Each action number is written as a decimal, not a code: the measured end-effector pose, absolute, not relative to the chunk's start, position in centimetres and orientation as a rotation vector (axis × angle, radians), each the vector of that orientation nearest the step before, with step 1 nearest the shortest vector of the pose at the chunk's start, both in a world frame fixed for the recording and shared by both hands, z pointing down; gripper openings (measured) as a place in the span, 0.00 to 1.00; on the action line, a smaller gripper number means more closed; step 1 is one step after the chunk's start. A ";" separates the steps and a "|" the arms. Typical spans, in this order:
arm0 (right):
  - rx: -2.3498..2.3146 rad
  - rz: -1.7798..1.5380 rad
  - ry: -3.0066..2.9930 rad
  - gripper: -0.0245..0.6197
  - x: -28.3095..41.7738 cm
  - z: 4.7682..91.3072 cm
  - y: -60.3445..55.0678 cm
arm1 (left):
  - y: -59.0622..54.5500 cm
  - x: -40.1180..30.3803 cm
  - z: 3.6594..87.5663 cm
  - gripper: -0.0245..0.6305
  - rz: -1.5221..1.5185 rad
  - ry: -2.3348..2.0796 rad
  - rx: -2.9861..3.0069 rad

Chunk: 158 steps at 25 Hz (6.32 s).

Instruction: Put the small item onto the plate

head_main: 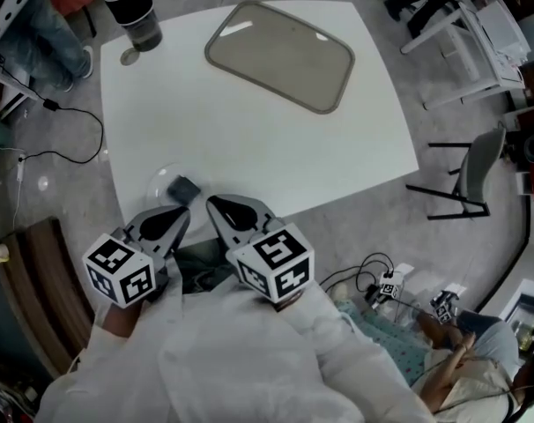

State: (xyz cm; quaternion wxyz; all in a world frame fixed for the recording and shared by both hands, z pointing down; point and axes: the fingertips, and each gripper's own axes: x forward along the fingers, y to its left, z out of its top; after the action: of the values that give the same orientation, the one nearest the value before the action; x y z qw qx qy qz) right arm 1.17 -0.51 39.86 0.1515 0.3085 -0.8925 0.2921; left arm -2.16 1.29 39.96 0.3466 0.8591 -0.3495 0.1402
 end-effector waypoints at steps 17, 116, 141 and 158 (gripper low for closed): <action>0.929 0.895 -2.467 0.06 -0.3 41.5 0.1 | 0.8 -4.7 42.1 0.05 0.382 -0.854 2.155; 1.123 1.285 -2.129 0.16 0.7 51.6 1.2 | 0.7 -12.1 50.8 0.20 0.522 -1.007 1.893; 1.316 1.199 -2.134 0.15 0.3 48.0 -0.8 | -2.3 -12.7 47.4 0.18 0.551 -0.934 2.040; 1.355 1.169 -2.182 0.15 3.9 45.9 -5.3 | -6.6 -9.1 44.7 0.18 0.544 -0.911 2.135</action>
State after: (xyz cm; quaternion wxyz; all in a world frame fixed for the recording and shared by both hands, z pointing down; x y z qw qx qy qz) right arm 3.94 -5.35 45.92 0.1591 0.4742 -0.7633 0.4090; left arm -9.13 -6.58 44.67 0.3699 0.8320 -0.3550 0.2119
